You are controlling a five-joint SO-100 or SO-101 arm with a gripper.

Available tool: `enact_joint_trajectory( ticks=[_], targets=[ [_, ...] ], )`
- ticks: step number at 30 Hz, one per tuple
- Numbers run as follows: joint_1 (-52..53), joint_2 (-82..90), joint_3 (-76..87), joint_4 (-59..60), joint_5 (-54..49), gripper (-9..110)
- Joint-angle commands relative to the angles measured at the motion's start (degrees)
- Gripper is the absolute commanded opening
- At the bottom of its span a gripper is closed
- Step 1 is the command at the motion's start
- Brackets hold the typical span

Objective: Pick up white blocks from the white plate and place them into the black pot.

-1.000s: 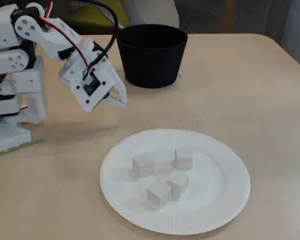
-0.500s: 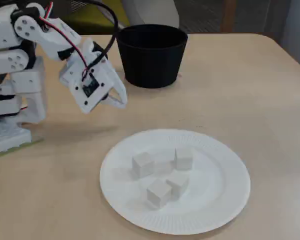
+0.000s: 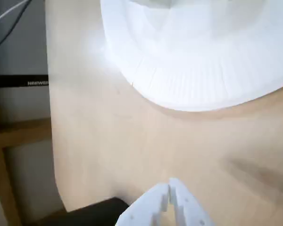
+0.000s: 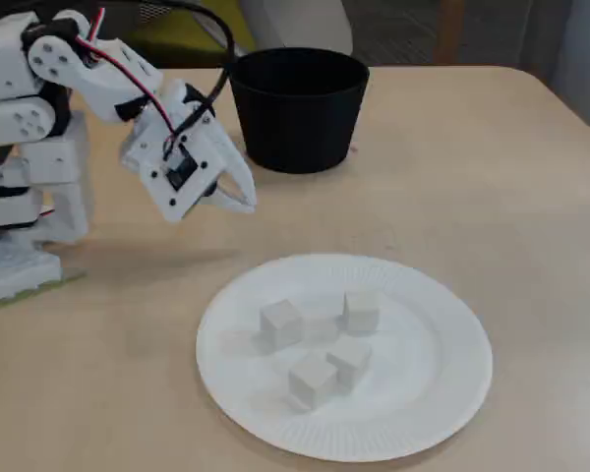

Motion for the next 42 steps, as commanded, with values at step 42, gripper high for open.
enact_joint_trajectory(
  ticks=[42],
  targets=[
    [39.64, -94.31, -67.32, 5.8, 13.01, 32]
  ],
)
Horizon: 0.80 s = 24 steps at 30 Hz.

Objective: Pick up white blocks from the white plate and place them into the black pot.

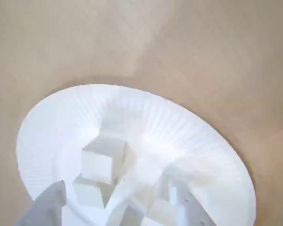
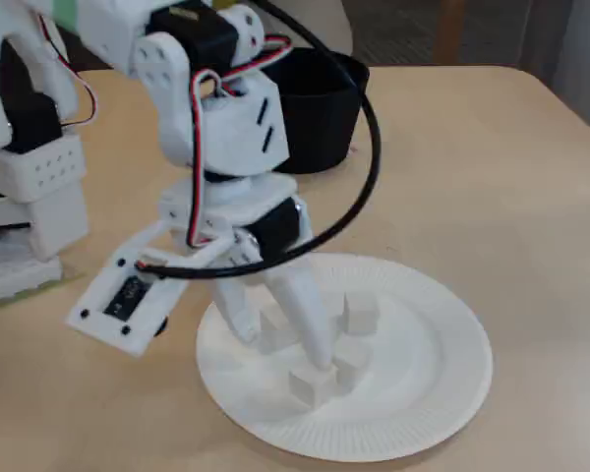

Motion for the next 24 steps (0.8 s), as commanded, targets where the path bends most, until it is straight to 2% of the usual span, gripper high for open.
enact_joint_trajectory(
  ticks=[1, 9, 11, 13, 14, 19, 24],
  targets=[
    [0.44, -3.34, -4.39, -0.79, 0.18, 31],
    [-0.35, -11.25, -6.59, -9.76, 0.79, 25],
    [-0.62, -13.01, -6.94, -12.22, 1.93, 15],
    [-0.79, -14.41, -7.73, -14.06, 2.9, 0],
    [-0.88, -15.03, -8.53, -14.15, 2.81, -2],
    [-2.11, -11.69, -9.84, -13.54, 1.49, -2],
    [-4.57, 5.8, -9.84, -8.79, 1.41, -2]
  ],
)
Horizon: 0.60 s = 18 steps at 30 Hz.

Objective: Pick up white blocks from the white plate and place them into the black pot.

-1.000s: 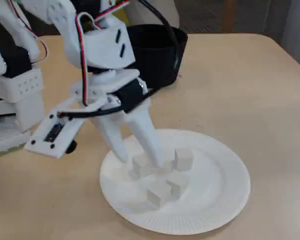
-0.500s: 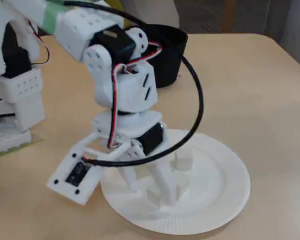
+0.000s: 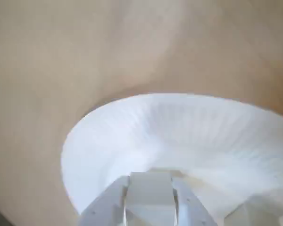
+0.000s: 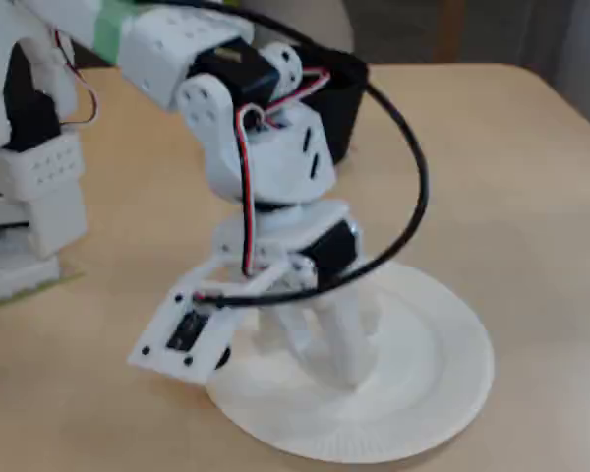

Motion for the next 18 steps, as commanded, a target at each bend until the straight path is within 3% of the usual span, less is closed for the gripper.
enact_joint_trajectory(
  ticks=[1, 5, 9, 13, 18],
  targets=[
    [-3.16, 17.49, -2.11, 3.52, 0.0, -2],
    [-14.77, 32.52, -9.23, 16.61, 1.32, -2],
    [-41.84, 35.16, -16.17, 28.56, 4.48, -2],
    [-65.3, 31.73, -13.18, 21.97, 6.33, -2],
    [-75.15, 23.73, -6.42, 6.77, 2.64, -2]
  ],
)
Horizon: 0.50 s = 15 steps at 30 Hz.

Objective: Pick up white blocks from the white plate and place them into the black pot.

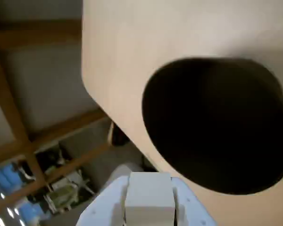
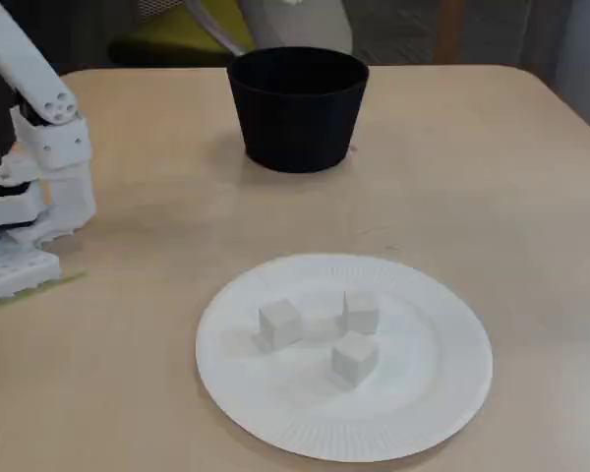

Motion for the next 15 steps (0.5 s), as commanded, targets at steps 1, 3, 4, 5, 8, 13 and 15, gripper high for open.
enact_joint_trajectory(
  ticks=[1, 3, 4, 5, 8, 13, 15],
  targets=[
    [-4.04, -3.69, 3.43, -10.55, -1.85, -2],
    [-3.43, -6.15, 5.71, -15.38, -2.64, -2],
    [-2.81, -7.56, 6.59, -17.84, -2.81, -2],
    [-2.02, -9.05, 6.86, -19.51, -3.08, -2],
    [0.88, -13.27, 6.86, -22.68, -3.6, -2],
    [4.22, -14.77, 6.94, -20.3, -4.83, 32],
    [4.92, -13.71, 6.94, -17.4, -5.19, 33]
  ],
)
